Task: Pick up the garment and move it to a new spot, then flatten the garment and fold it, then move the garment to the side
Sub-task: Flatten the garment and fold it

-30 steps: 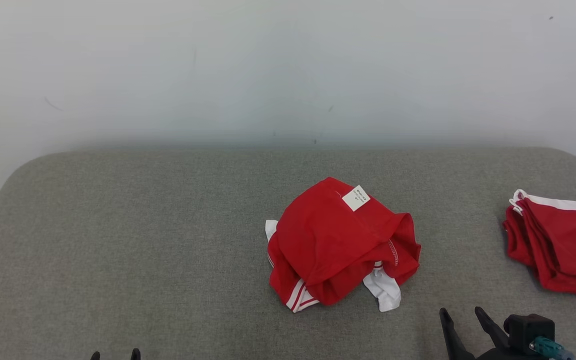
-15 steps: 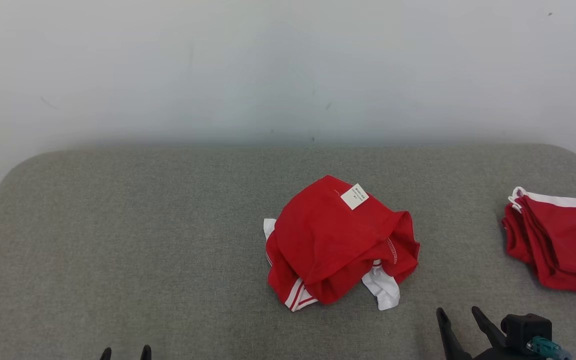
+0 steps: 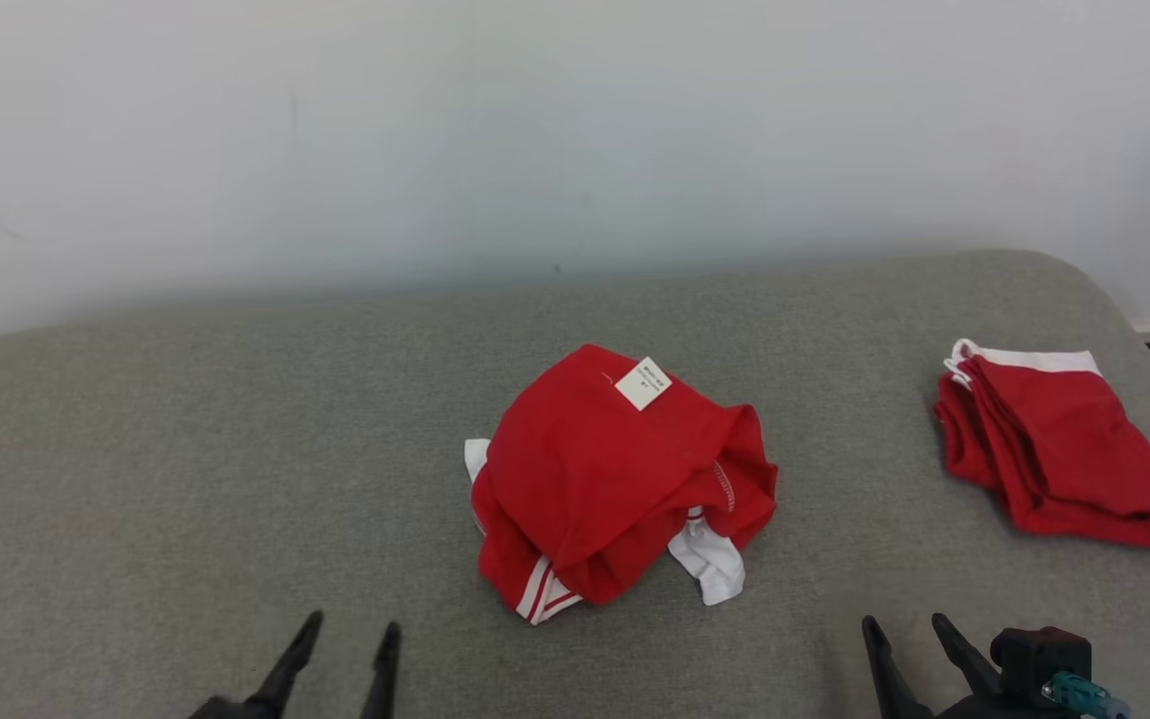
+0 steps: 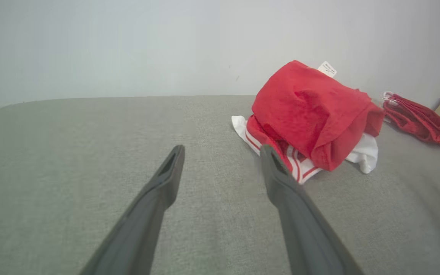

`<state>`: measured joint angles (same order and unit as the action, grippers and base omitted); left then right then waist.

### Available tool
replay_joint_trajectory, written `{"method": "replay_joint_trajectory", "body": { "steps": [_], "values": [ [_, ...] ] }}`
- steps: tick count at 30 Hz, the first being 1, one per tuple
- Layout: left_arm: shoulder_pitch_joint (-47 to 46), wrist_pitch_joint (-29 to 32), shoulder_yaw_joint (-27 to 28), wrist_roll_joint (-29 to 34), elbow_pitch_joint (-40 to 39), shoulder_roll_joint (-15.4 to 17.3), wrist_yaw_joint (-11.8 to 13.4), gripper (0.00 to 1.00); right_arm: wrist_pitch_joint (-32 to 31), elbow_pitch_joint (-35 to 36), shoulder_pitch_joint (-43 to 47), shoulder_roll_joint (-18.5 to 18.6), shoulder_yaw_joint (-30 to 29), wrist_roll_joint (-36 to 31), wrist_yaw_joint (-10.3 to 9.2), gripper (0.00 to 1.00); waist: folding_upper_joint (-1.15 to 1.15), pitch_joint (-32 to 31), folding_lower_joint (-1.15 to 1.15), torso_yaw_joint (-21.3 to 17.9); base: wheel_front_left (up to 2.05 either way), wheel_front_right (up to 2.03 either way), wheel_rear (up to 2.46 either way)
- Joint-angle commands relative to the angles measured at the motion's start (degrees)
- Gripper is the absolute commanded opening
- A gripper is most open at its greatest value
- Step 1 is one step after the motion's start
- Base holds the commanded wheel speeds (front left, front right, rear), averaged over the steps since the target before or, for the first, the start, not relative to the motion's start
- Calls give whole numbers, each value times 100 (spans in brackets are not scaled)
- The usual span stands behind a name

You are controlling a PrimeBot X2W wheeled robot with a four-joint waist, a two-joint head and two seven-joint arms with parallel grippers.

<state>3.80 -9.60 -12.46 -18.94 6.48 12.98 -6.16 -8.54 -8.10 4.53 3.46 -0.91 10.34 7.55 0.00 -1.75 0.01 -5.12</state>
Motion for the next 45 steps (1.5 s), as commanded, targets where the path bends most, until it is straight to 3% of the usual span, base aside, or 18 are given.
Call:
{"method": "replay_joint_trajectory", "body": {
  "steps": [1, 8, 16, 22, 30, 37, 38, 39, 40, 41, 45],
  "values": [
    [-228, 70, -193, 138, -9, 8, -45, 100, 20, 11, -46, -9, -11, -10, -11, 100, 0, 89, -1, -242, 0, 0, 0],
    [-1614, 497, -1249, 331, 255, -9, -135, 100, 28, 29, -128, -17, 19, -12, -11, 100, 0, 230, -1, -727, 0, 0, 0],
    [-2770, 1057, -1897, 184, 926, -156, -127, 100, 35, 29, -190, -22, 54, 14, -11, 100, 0, 388, -1, -1354, 0, 0, 0],
    [-3203, 1434, -2030, 211, 1395, -248, -70, 100, 47, 36, -210, -27, 92, 39, -11, 100, 0, 490, -1, -1652, 0, 0, 0],
    [-3429, 1798, -1943, 349, 1943, -252, 427, 100, 100, -2, -218, -33, 100, 94, -11, 100, 0, 549, -1, -1827, 0, 0, 0],
    [-3419, 1879, -1973, 414, 2173, -208, 604, 100, 99, -59, -226, -41, 138, 97, -11, 100, 0, 515, -1, -1796, 0, 0, 0],
    [-3418, 1871, -1963, 402, 2185, -217, 623, 95, 99, -59, -234, -42, 145, 100, -11, 100, 0, 510, -1, -1786, 0, 0, 0],
    [-3424, 1850, -1966, 404, 2193, -219, 655, 70, 100, -64, -240, -43, 151, 101, -11, 100, 0, 504, -1, -1775, 0, 0, 0],
    [-3435, 1829, -1972, 410, 2196, -222, 664, 44, 99, -71, -245, -43, 156, 101, -11, 100, 0, 500, -1, -1766, 0, 0, 0],
    [-3440, 1824, -1982, 401, 2202, -229, 652, 0, 98, -75, -250, -42, 160, 101, -11, 100, 0, 496, -1, -1757, 0, 0, 0],
    [-3494, 1699, -1937, 297, 2183, -269, 661, 0, 105, -82, -264, -46, 154, 97, -11, 100, 0, 505, -1, -1722, 0, 0, 0]
  ]
}}
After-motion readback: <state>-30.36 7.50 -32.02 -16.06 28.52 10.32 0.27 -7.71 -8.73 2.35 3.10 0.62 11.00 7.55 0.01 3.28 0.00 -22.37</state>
